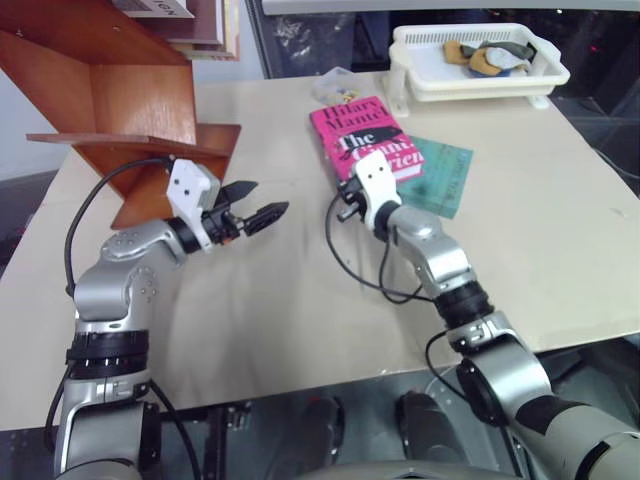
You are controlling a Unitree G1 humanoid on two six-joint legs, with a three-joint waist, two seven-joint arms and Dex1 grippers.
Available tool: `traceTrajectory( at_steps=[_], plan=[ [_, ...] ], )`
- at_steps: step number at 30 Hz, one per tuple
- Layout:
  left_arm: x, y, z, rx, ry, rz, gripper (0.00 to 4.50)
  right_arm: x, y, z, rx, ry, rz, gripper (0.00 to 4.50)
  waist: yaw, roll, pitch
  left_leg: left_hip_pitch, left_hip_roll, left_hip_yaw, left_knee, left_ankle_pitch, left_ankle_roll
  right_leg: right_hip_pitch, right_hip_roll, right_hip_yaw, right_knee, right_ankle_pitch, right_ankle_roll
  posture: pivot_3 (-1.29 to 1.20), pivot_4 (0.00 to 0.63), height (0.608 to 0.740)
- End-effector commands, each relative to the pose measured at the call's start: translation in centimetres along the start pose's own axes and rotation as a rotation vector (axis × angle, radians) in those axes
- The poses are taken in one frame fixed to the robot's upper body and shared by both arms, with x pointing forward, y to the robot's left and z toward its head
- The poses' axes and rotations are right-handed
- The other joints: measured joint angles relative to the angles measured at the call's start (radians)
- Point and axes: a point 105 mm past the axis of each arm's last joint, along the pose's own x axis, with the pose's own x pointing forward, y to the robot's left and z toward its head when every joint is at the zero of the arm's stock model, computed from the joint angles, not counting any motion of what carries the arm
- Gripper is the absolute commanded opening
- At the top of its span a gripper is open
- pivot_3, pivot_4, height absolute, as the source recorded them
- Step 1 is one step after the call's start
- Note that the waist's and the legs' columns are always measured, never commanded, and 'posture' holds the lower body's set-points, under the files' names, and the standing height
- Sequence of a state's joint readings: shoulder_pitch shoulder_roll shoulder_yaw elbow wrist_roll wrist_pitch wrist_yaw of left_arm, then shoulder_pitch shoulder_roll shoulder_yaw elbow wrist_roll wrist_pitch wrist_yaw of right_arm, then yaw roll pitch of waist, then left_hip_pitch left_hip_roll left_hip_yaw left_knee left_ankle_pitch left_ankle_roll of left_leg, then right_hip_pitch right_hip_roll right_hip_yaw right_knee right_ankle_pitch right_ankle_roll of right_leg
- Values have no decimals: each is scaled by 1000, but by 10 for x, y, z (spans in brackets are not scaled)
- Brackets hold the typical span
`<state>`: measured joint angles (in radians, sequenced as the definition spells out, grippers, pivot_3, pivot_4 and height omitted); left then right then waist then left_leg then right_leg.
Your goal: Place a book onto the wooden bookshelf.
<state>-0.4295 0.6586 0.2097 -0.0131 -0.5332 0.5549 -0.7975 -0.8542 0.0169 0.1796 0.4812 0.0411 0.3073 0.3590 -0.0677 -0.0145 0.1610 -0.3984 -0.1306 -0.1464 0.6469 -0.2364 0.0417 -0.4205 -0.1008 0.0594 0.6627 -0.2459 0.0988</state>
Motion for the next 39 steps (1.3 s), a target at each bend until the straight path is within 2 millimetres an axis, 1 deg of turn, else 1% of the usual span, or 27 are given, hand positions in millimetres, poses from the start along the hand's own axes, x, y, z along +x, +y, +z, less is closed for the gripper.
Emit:
traceTrajectory(
  at_steps=[1, 5, 8, 10, 12, 18, 22, 25, 29, 32, 39],
  plan=[
    [-9, 1, 19, 58, -52, 30, 4500, 8, -1, 16, -23, -51, 10, 17, -1, 0, 0, 0, 0, 0, 0, 0, 0, 0, 0, 0, 0, 0, 0, 0, 150, 740],
    [-12, 0, 19, 57, -56, 46, 4500, 19, -13, 5, 26, -6, -37, 17, -3, 0, 0, 0, 0, 0, 0, 0, 0, 0, 0, 0, 0, 0, 0, 0, 150, 740],
    [-12, -2, 19, 55, -59, 53, 4500, 22, -17, -1, 18, 15, -53, 17, -4, 0, 0, 0, 0, 0, 0, 0, 0, 0, 0, 0, 0, 0, 0, 0, 150, 740],
    [-13, -2, 18, 52, -61, 58, 4500, 22, -19, -2, 6, 16, -58, 17, -3, 0, 0, 0, 0, 0, 0, 0, 0, 0, 0, 0, 0, 0, 0, 0, 150, 740],
    [-14, -2, 17, 48, -61, 61, 4500, 20, -20, -1, 1, 12, -60, 17, -3, 0, 0, 0, 0, 0, 0, 0, 0, 0, 0, 0, 0, 0, 0, 0, 150, 740],
    [-11, -2, 14, 31, -63, 57, 4500, 2, -27, -8, 4, 29, -100, 17, -1, 0, 0, 0, 0, 0, 0, 0, 0, 1, 0, 0, 0, 0, 0, 0, 150, 740],
    [-4, -3, 14, 23, -68, 34, 4500, -13, -28, 2, 12, 9, -124, 17, 1, 0, 0, 0, 0, -1, 1, 0, 0, 1, 0, -1, 1, 0, 0, 0, 150, 740],
    [1, -2, 15, 21, -71, 25, 4500, -19, -29, 11, 10, -2, -141, 17, -1, 0, 0, 0, 0, 0, 1, 0, 0, 1, 0, -1, 1, 0, 0, 0, 150, 740],
    [6, -2, 14, 15, -60, 14, 4500, -23, -30, 16, 19, -6, -152, 17, -2, 0, 0, 0, 0, 0, 1, 0, 0, 0, 0, 0, 1, 0, 0, 0, 150, 740],
    [9, -3, 7, 3, -22, 14, 4500, -24, -31, 16, 18, -1, -158, 17, -1, 0, 0, 0, 0, 0, 1, 0, 0, 0, 0, 0, 1, 0, 0, 0, 150, 740],
    [9, -9, 0, -14, -4, 3, 4500, -32, -28, 24, 27, -37, -126, 17, -1, 0, 0, 0, 0, 0, 1, 0, 0, 0, 0, 0, 0, 0, 0, 0, 150, 740]
  ],
)
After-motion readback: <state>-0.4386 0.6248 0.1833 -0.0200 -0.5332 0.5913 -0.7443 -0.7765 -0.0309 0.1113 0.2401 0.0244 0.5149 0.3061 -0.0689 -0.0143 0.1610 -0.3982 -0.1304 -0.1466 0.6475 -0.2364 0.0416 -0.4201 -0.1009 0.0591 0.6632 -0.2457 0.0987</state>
